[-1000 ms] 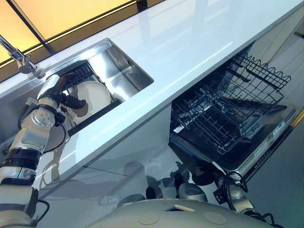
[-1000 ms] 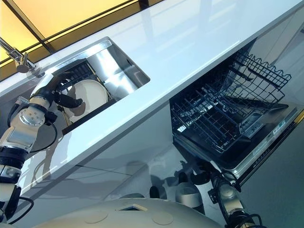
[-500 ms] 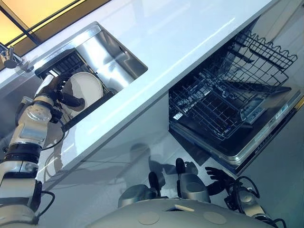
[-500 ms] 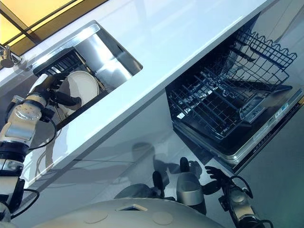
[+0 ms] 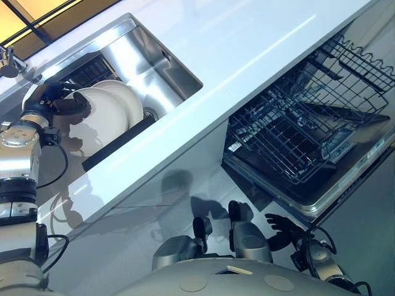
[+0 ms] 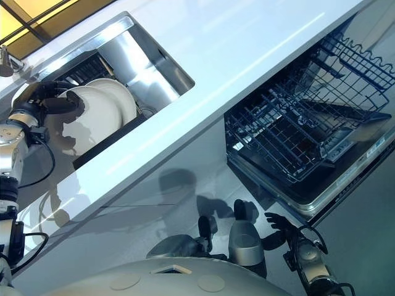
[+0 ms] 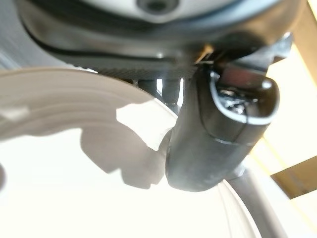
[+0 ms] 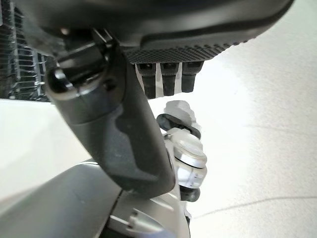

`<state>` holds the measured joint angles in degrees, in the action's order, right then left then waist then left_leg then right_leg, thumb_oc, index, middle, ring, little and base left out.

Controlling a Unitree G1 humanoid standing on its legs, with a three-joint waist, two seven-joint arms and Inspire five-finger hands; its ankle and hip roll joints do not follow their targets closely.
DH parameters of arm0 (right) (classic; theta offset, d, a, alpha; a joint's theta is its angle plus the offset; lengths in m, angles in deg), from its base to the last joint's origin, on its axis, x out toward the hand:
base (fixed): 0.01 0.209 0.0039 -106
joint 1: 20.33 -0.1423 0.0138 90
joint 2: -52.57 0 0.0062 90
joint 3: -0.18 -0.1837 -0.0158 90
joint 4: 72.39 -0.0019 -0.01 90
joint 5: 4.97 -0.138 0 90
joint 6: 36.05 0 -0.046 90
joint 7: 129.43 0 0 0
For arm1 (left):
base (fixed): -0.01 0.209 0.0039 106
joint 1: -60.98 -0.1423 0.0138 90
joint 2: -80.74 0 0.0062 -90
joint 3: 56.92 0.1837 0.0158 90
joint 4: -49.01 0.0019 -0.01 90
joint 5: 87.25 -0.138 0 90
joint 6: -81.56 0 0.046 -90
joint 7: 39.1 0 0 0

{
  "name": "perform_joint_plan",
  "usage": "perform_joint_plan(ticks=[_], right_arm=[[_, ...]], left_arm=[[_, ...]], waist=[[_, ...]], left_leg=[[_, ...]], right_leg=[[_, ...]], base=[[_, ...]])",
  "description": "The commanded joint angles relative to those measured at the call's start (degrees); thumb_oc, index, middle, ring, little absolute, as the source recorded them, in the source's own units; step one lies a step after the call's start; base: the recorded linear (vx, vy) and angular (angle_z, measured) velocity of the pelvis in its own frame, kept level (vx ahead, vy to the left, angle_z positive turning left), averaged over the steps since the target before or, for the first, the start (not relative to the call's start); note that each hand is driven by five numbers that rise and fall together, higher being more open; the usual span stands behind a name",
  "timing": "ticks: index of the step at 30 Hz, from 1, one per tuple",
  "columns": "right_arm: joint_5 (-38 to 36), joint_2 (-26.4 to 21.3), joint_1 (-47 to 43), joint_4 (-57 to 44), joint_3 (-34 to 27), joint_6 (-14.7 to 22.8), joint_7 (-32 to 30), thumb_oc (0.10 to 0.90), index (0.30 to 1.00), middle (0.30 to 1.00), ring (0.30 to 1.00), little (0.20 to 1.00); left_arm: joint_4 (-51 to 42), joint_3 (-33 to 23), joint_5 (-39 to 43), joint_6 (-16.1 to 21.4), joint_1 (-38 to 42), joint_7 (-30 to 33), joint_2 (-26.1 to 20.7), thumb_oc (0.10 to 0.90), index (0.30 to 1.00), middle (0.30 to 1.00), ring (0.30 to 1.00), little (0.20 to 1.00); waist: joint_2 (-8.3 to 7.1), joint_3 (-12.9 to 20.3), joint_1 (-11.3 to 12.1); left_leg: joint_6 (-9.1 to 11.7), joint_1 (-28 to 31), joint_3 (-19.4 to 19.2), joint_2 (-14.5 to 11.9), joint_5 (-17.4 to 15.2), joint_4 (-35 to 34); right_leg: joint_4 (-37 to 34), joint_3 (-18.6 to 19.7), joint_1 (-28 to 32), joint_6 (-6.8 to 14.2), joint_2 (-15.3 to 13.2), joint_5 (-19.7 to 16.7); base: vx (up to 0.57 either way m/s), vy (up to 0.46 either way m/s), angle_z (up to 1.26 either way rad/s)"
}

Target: Pick up plates and place into dishwasher.

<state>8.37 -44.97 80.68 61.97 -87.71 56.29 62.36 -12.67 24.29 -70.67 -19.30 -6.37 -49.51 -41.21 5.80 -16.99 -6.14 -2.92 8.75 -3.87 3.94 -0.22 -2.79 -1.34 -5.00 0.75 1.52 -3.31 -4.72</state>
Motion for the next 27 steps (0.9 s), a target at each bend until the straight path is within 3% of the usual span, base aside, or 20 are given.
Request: perform_joint_plan(ticks=[1, 5, 11, 14, 16, 20, 26, 27], right_arm=[[1.19, 0.03, 3.31, -3.11, -1.82, 3.34, 0.14, 0.800, 0.900, 0.900, 0.900, 0.900], [2.13, 0.80, 3.30, -2.04, -1.95, 4.45, 0.25, 0.800, 0.900, 0.900, 0.900, 0.900], [2.90, 1.67, 3.20, -1.42, -1.86, 4.77, 0.05, 0.800, 0.900, 0.900, 0.900, 0.900], [2.96, 1.73, 3.20, -1.34, -1.92, 4.93, 0.13, 0.800, 0.900, 0.900, 0.900, 0.900], [2.64, 1.70, 3.38, -2.01, -2.22, 5.39, 0.30, 0.800, 0.900, 0.900, 0.900, 0.900], [0.55, 1.06, 3.62, -5.10, -2.70, 5.85, 1.36, 0.800, 0.900, 0.900, 0.900, 0.900], [-3.44, 0.27, 4.13, -11.07, -3.64, 7.07, 4.04, 0.800, 0.900, 0.900, 0.900, 0.900], [-5.97, -0.06, 4.57, -15.92, -4.13, 5.34, 6.33, 0.800, 0.900, 0.900, 0.900, 0.900]], left_arm=[[-10.11, 0.30, 9.56, 5.58, -5.30, -3.66, 2.50, 0.100, 0.300, 0.300, 0.300, 0.200], [-14.53, -0.85, 13.58, 8.51, -7.37, -1.71, 4.42, 0.100, 0.300, 0.300, 0.300, 0.200], [-17.66, -2.71, 10.85, 11.78, -9.81, 3.07, 5.54, 0.100, 0.300, 0.300, 0.300, 0.200], [-18.28, -4.70, 5.72, 13.78, -11.31, 10.90, 5.44, 0.100, 0.300, 0.300, 0.300, 0.200], [-17.63, -6.67, -2.56, 15.62, -12.64, 17.67, 3.84, 0.100, 0.300, 0.300, 0.300, 0.200], [-16.47, -9.58, -13.94, 18.70, -14.08, 23.28, -1.50, 0.100, 0.300, 0.300, 0.300, 0.200], [-16.55, -10.74, -14.43, 21.32, -13.54, 24.43, -5.46, 0.100, 0.300, 0.300, 0.300, 0.200], [-17.27, -11.00, -14.45, 22.48, -13.78, 25.08, -5.69, 0.100, 0.300, 0.300, 0.300, 0.200]], waist=[[-0.79, 4.56, 0.59], [-0.81, 5.69, 1.17], [-0.86, 7.37, 1.70], [-0.90, 8.45, 1.95], [-0.90, 9.18, 1.99], [-0.86, 10.31, 1.88], [-0.84, 11.60, 1.23], [-0.97, 11.55, 1.01]], left_leg=[[-0.93, -6.14, 1.91, 3.30, -1.70, 6.94], [-0.74, -5.15, 2.35, 3.36, -1.76, 6.07], [-0.39, -3.58, 2.88, 3.22, -1.85, 4.62], [-0.11, -2.87, 3.17, 3.07, -1.90, 3.87], [0.08, -2.39, 3.42, 2.95, -1.91, 3.41], [0.32, -1.74, 3.57, 2.81, -2.02, 2.76], [0.54, -0.20, 3.30, 2.48, -2.03, 1.36], [0.49, 0.16, 3.29, 2.32, -2.08, 1.12]], right_leg=[[9.83, 0.38, -3.70, 3.54, -0.45, 5.70], [9.03, -0.27, -2.47, 3.41, -0.50, 5.95], [7.59, -1.10, -0.57, 3.18, -0.30, 6.43], [6.74, -1.39, 0.47, 2.91, 0.00, 6.87], [6.31, -1.45, 1.16, 2.67, 0.20, 7.28], [5.64, -1.55, 2.16, 2.34, 0.53, 7.83], [4.83, -1.47, 3.64, 2.41, 0.88, 8.26], [4.74, -1.48, 3.93, 2.39, 0.91, 8.36]], base=[[-0.04, -0.006, 0.11], [-0.04, -0.010, 0.07], [-0.04, -0.021, 0.06], [-0.04, -0.026, 0.08], [-0.05, -0.031, 0.01], [-0.03, -0.023, 0.00], [-0.01, -0.023, 0.00], [-0.06, -0.075, 0.00]])
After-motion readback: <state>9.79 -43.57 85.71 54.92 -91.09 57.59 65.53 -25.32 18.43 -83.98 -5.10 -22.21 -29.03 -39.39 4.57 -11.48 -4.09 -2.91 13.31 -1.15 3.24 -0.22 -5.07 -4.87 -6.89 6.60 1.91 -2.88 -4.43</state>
